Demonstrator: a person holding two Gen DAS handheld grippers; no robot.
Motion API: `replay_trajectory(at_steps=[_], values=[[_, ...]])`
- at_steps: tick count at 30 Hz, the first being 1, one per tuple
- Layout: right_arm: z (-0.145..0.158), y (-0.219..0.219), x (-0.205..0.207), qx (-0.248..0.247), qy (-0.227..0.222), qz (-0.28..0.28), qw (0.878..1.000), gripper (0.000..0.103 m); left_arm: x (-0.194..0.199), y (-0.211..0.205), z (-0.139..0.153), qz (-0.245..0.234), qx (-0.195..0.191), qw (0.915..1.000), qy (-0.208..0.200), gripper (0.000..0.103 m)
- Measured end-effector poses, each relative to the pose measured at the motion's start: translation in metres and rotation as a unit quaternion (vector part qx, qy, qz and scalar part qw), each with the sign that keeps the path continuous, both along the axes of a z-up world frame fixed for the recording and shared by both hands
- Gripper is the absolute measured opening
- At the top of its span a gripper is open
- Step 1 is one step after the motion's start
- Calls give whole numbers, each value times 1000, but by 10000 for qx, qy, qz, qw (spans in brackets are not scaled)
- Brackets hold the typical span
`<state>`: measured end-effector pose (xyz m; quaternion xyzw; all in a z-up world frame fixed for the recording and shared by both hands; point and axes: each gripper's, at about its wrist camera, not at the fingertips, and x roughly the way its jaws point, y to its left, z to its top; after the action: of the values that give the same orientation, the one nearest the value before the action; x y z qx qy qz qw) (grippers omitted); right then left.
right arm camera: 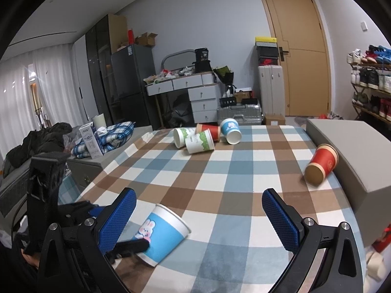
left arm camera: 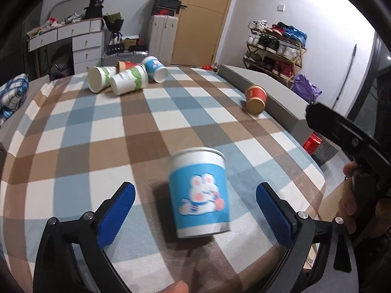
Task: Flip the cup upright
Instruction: 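Close the right gripper on the cup while the left gripper opens and releases it, then rotate the held cup with the right gripper until its rim faces up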
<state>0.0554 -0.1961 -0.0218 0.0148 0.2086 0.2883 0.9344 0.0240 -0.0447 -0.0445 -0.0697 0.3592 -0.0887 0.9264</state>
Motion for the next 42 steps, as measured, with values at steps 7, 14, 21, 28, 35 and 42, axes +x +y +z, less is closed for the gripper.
replay_trajectory(at_steps=[7, 14, 21, 28, 35, 42], values=[[-1, 2, 2, -44, 61, 28, 10000, 103, 0, 26, 15, 281, 23, 9994, -207, 97], [-12, 12, 9, -248, 319, -56, 9992, 103, -2, 53, 27, 642, -33, 9970, -435, 101], [-26, 21, 19, -240, 750, -63, 9969, 103, -1, 66, 28, 800, -26, 9956, -477, 101], [-42, 30, 30, -99, 1276, 13, 9918, 103, -2, 73, 29, 878, 29, 9950, -474, 101], [-61, 33, 46, 233, 2007, 79, 9793, 103, -1, 80, 29, 976, 36, 9943, -427, 101], [-73, 45, 53, 462, 2461, 332, 9676, 103, -1, 81, 29, 994, 44, 9943, -396, 101]])
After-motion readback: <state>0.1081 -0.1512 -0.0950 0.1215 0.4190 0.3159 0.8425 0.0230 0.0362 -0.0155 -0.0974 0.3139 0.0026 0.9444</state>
